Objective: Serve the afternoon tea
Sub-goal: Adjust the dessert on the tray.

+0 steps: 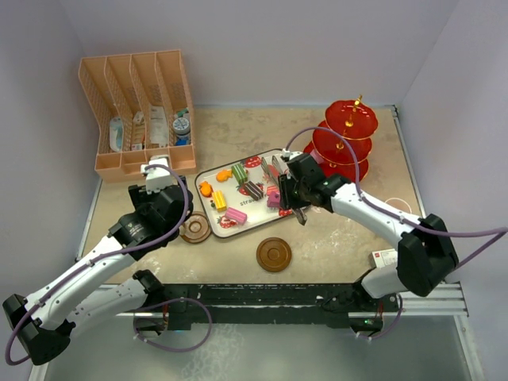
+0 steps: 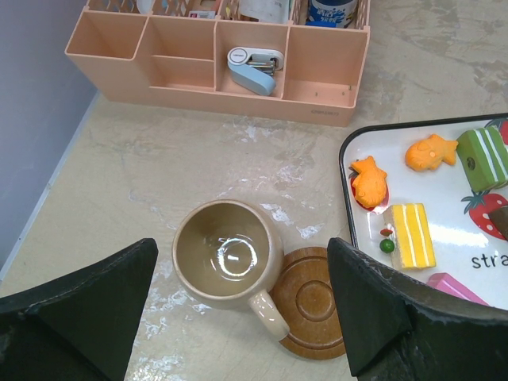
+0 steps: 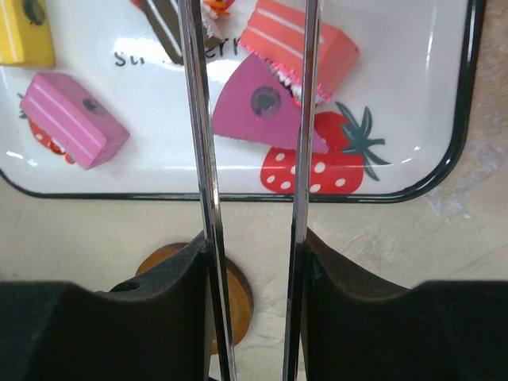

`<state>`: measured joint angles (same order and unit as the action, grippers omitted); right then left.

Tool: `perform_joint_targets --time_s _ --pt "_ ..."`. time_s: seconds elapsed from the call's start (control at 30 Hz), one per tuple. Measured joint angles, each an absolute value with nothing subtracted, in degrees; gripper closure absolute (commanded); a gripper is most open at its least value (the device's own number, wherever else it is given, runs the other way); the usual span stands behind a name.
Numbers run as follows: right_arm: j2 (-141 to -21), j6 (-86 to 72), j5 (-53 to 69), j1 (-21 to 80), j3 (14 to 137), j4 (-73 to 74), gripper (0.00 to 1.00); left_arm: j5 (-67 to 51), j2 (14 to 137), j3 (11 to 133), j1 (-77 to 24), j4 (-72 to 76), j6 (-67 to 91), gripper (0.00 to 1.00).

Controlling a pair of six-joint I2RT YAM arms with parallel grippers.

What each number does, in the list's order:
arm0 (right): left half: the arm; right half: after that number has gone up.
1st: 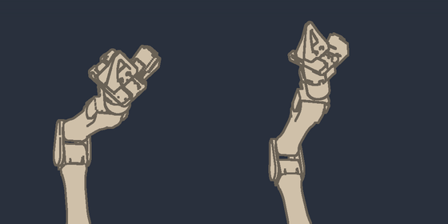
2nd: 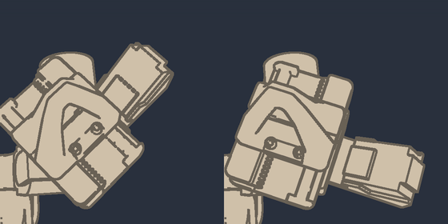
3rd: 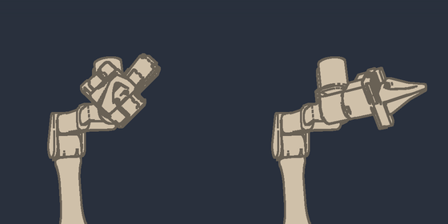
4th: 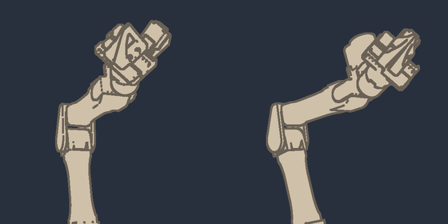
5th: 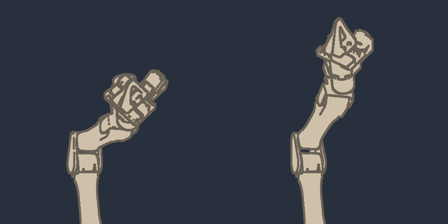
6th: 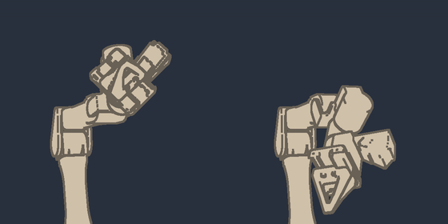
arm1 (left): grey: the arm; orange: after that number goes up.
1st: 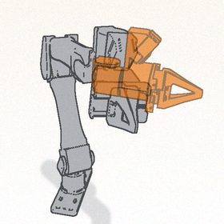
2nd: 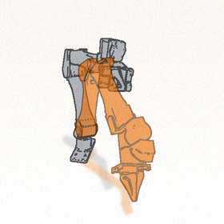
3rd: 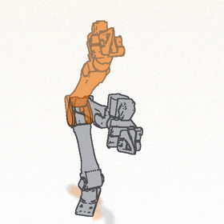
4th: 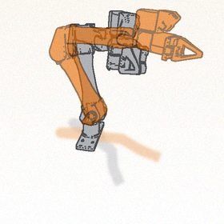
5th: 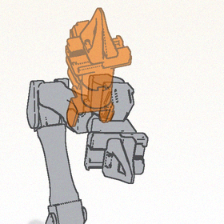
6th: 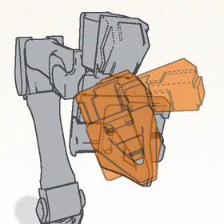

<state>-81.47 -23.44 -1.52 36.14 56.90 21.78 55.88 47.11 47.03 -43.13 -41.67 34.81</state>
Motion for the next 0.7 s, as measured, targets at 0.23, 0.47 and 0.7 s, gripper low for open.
perform_joint_targets --time_s 0.23,0.47,0.7 --pt "-86.2 -22.1 -5.7 36.9 59.9 23.9 0.58 55.9 47.1 47.0 -43.1 -41.7 34.8 0.15" --pt "-88.0 -21.1 -6.0 37.8 60.1 25.0 0.58 55.9 47.1 47.0 -43.1 -41.7 34.8 0.15" --pt "-89.3 -21.0 -6.6 37.9 60.2 25.0 0.63 55.9 47.2 47.0 -43.1 -41.7 34.8 0.15"
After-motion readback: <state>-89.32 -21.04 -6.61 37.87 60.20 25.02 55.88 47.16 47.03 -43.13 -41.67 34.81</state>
